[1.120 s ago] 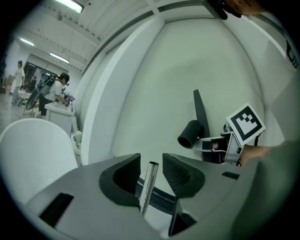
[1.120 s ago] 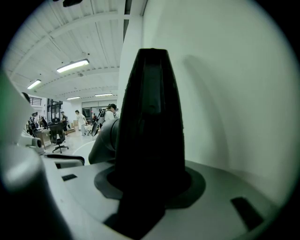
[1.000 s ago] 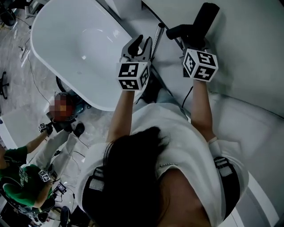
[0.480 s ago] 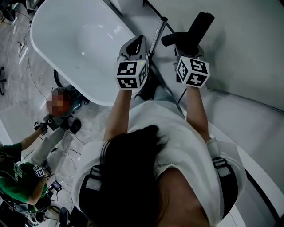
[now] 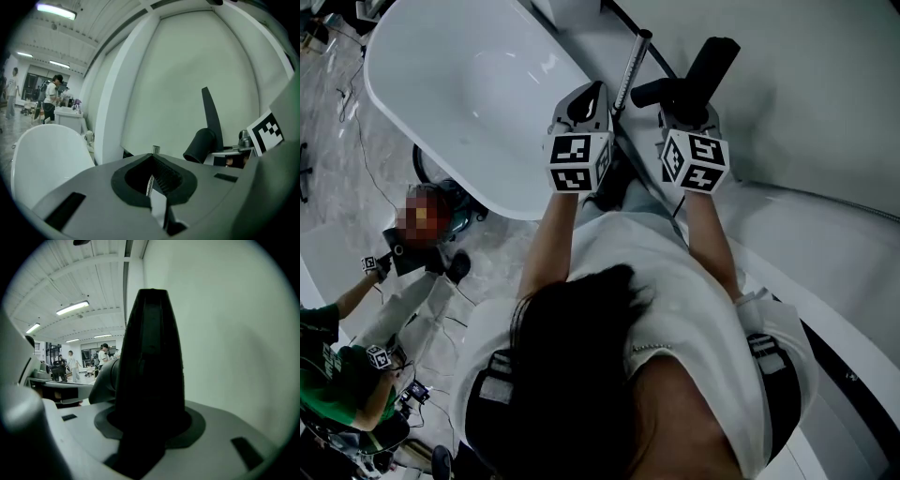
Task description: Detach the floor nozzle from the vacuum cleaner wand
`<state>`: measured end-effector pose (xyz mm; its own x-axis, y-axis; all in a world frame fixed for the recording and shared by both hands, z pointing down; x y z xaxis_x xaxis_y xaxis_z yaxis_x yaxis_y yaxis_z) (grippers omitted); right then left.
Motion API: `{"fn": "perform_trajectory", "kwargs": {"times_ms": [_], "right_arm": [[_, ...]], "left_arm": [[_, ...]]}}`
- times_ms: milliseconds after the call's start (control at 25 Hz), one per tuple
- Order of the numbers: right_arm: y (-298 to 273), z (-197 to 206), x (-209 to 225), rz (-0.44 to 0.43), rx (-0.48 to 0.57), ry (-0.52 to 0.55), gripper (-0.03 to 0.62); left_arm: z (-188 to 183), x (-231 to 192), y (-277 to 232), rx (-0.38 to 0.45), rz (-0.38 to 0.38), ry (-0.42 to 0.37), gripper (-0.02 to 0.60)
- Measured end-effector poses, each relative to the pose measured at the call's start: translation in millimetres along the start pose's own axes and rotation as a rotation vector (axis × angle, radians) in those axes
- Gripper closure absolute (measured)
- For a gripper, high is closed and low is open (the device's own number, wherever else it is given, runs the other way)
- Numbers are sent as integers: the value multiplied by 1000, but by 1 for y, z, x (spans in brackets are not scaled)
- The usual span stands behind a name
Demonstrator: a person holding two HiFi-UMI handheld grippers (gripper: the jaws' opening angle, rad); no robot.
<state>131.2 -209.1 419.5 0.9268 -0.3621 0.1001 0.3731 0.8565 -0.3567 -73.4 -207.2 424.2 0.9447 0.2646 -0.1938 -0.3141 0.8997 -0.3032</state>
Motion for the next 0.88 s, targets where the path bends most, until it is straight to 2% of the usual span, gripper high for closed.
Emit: {"fn": "perform_trajectory", "kwargs": {"times_ms": [400,880], "right_arm": [[9,9,-15,11,-14,15,398],[13,20,-14,8,-19,39,398]], "left_arm": [[4,2,14,-3,6,-15,577],[12,14,11,-8,20,-34,577]]}}
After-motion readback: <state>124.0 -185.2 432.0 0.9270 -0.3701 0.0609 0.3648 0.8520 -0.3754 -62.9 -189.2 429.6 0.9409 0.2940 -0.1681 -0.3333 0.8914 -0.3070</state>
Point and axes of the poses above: the fingertips, and each gripper's own axes: y backward along the fingers, x to its right, z out of its underside, the point moved 10 cm from there along y, backward along the fingers, and after that the axes turned 6 degrees about -z, right-handed, at the moved point
